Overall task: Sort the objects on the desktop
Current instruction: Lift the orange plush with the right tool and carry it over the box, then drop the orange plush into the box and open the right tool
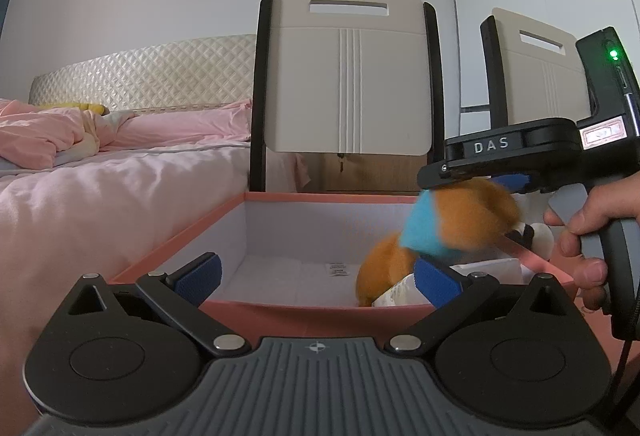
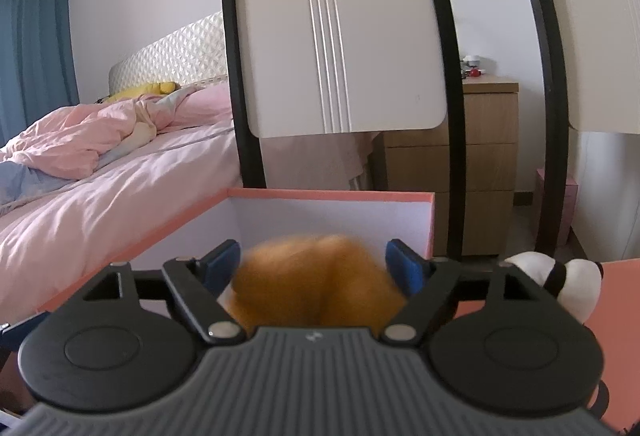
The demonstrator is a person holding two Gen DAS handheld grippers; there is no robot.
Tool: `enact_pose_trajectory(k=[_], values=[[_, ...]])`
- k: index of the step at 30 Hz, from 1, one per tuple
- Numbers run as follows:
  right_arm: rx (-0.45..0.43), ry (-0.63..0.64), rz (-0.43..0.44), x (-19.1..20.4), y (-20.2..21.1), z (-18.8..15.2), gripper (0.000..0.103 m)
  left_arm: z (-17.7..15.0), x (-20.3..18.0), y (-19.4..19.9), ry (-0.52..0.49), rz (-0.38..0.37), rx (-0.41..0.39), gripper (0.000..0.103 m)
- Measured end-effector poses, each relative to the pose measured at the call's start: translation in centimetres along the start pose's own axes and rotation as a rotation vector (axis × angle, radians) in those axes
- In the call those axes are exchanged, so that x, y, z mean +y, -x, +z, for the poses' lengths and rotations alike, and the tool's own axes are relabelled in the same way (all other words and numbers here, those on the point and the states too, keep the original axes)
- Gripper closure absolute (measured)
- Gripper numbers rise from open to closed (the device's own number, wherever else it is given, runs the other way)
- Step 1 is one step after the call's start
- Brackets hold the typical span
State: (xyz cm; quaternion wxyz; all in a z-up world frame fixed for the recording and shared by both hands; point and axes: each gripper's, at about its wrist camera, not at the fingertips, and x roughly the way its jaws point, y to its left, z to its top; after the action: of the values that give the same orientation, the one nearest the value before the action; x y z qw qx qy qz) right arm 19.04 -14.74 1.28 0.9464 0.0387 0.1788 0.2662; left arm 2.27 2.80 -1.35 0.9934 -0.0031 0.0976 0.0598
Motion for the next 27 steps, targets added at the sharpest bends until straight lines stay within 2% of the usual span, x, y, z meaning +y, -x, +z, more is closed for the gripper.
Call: enact_pose_trajectory(k=[7, 9, 27], values=[[-0.02, -0.002, -0.038, -0.7, 0.9, 0.0, 0.013, -0.1, -0.1, 0.0, -0.004, -0.002, 0.001, 0.0], [-0.031, 0.0, -0.049, -0.9, 1.3, 0.0, 0.009, -0.1, 0.0, 0.0, -0.005, -0.001, 0.001, 0.0], [-0.067, -0.02, -0.14, -2.7, 6.5, -1.8, 0.006, -0.2, -0.4, 0.2, -0.022, -0.006, -0.004, 0.0]])
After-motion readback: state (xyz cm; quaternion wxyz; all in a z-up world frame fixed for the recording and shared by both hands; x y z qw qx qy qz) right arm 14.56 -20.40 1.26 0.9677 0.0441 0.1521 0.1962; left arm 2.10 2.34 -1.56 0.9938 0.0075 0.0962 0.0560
